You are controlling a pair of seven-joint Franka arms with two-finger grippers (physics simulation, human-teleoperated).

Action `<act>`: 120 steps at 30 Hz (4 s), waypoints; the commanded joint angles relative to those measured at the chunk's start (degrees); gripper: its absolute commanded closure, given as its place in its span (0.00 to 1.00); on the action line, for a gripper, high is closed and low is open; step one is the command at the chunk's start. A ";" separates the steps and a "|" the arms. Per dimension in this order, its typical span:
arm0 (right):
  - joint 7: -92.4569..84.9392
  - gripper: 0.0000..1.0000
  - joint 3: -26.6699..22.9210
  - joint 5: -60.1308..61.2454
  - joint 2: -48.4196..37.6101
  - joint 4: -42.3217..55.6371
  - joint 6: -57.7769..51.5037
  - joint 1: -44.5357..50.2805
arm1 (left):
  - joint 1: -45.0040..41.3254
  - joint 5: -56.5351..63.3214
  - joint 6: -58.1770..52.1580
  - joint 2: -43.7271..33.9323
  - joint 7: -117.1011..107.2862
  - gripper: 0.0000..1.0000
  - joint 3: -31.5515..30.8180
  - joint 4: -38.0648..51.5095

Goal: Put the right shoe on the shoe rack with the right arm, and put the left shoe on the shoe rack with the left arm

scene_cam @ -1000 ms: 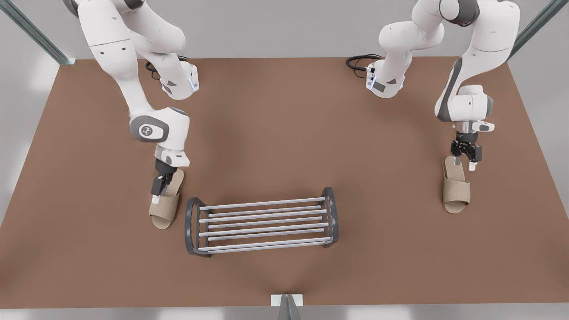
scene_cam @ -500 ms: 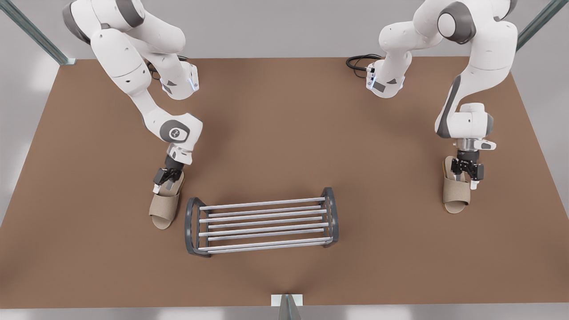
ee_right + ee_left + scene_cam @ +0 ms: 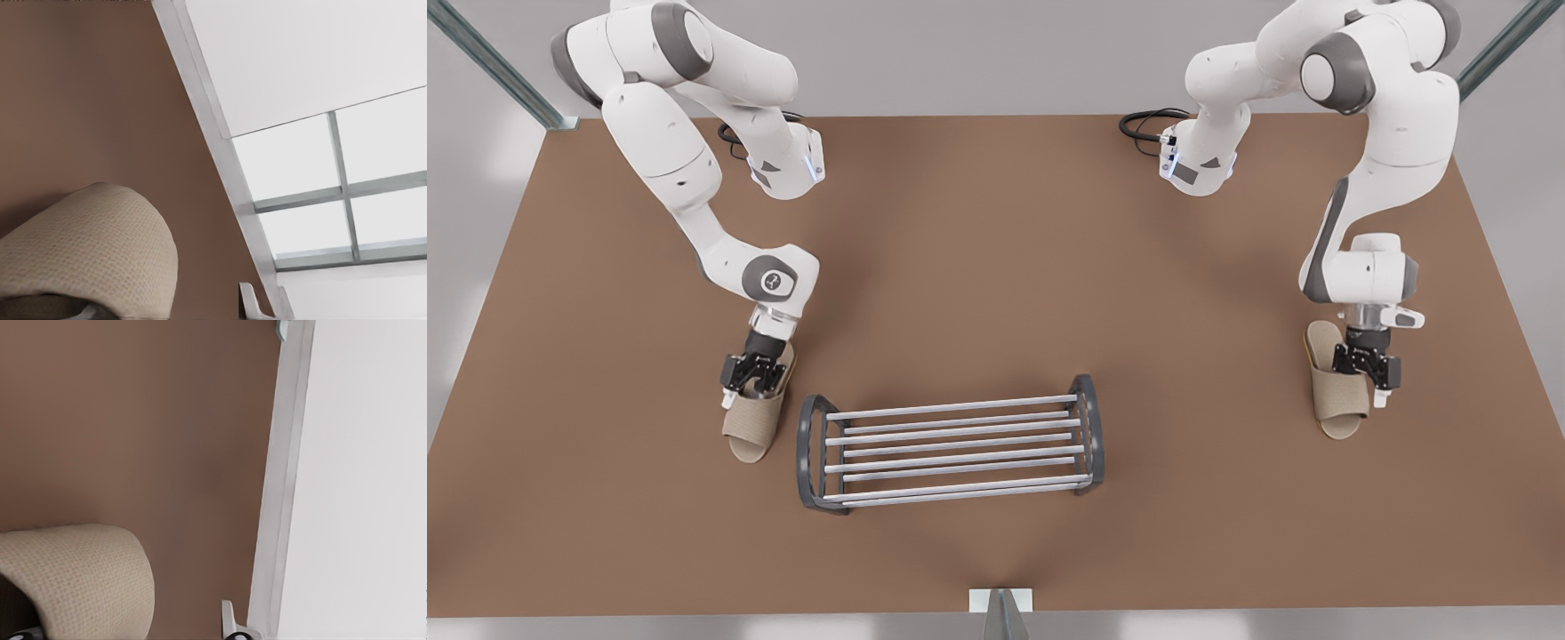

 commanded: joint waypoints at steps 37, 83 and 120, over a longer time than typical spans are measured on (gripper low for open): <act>-47.43 0.79 -30.78 39.05 -5.44 33.44 23.47 51.50 | 0.01 -4.42 1.80 1.89 -2.20 0.48 -2.31 3.67; -76.00 0.00 -16.63 132.39 -9.85 55.39 -30.31 14.41 | -22.31 110.35 27.99 -17.44 -156.80 0.79 -32.72 18.35; -86.45 0.00 -16.19 138.28 -8.96 53.92 -16.44 6.85 | -41.12 131.10 39.86 7.17 -158.47 0.23 -20.50 32.50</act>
